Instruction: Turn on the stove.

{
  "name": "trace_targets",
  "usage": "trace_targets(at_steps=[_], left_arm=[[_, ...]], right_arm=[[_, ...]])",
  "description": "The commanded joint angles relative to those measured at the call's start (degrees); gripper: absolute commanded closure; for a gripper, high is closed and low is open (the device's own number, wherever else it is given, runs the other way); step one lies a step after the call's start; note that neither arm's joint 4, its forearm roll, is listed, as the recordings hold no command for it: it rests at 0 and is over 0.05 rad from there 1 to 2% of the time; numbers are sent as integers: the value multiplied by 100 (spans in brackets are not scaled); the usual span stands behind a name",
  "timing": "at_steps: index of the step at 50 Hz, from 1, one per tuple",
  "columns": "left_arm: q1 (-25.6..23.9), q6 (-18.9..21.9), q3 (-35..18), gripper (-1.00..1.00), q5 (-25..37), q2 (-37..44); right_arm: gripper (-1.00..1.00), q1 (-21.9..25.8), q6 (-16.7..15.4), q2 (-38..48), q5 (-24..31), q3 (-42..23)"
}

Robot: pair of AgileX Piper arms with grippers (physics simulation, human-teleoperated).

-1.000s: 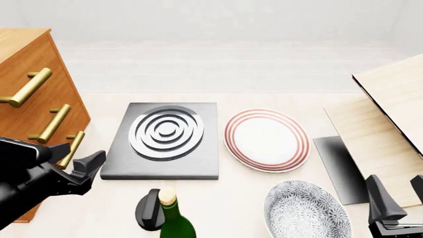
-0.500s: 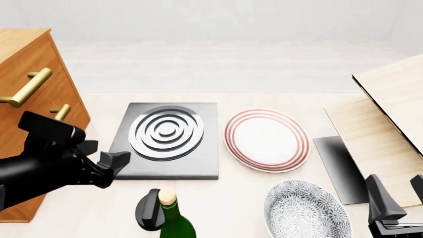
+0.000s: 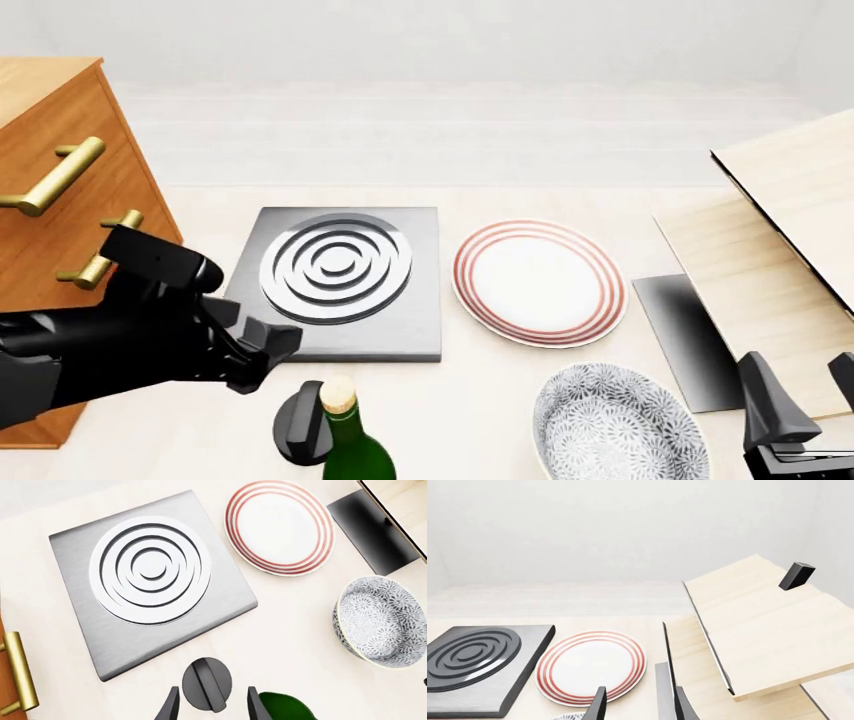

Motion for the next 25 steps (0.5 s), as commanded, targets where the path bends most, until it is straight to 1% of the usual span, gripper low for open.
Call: trace_targets(at_steps=[1,4,5,14,21,23,24,25], left_arm=[[-226,-317,105,-100,-199,186],[-168,-279,185,-100,-282,214],[-183,-351,226,-100,-332,230],[-126,-350,517,-100,-715,418],[-162,-431,653,-100,-933,586],[-123,-395,672,-100,-984,627],[-174,-465,689,-100,-1027,674],[-158,-424,695,-100,-1046,694]], right_arm=[[-100,1,0,0,0,0],[-100,-1,0,1,0,0],[-100,1,0,1,-1,0],[-100,1,-2,-1,0,0],[-100,1,-1,0,0,0],[-100,0,-1,-2,1,0],[-100,1,0,0,0,0],[-100,-1,1,-1,1,0]])
